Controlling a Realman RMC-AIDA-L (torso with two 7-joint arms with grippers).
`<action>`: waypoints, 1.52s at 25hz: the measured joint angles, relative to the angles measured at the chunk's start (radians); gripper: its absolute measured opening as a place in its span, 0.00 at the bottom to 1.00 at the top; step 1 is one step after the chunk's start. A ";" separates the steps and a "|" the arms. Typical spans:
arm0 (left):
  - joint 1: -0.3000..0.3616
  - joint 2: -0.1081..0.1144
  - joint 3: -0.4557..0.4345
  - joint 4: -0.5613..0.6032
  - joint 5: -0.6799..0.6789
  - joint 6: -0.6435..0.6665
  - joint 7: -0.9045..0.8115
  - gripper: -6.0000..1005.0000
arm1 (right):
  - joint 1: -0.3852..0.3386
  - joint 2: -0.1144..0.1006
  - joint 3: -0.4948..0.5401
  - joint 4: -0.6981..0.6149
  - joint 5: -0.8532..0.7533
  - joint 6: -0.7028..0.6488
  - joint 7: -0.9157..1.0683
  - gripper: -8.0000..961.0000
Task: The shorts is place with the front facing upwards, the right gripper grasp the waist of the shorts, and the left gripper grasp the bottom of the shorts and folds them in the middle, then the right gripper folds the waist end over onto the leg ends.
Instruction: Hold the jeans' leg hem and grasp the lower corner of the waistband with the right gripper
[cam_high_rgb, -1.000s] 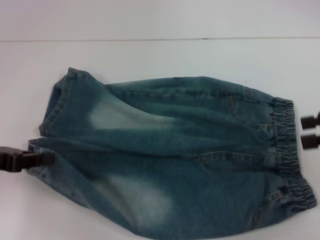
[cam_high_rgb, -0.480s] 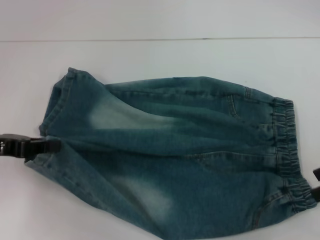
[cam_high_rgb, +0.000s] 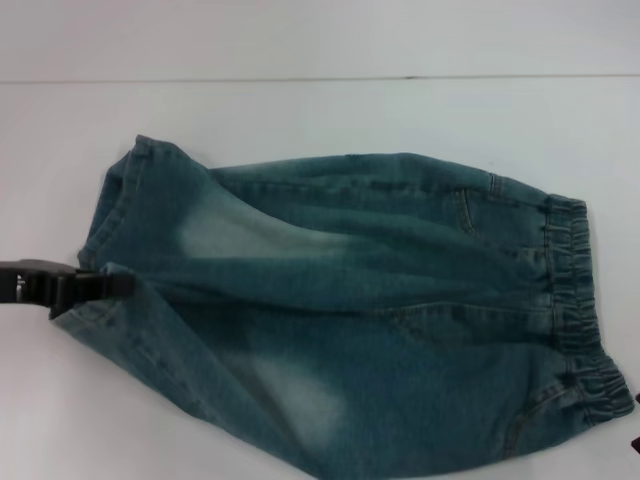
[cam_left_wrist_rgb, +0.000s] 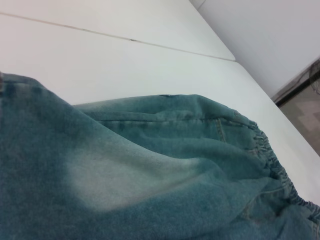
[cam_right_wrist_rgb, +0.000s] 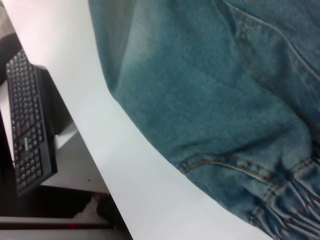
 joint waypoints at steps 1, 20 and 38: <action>0.000 -0.001 0.003 0.000 0.000 0.001 0.001 0.04 | 0.005 0.000 0.000 0.000 -0.013 0.000 0.005 0.98; 0.007 -0.005 0.005 -0.012 0.000 0.003 0.013 0.05 | 0.076 0.030 -0.018 0.005 -0.113 0.049 0.031 0.98; 0.010 -0.006 0.001 -0.038 -0.003 0.000 0.024 0.05 | 0.076 0.072 -0.004 0.000 -0.108 0.044 -0.007 0.97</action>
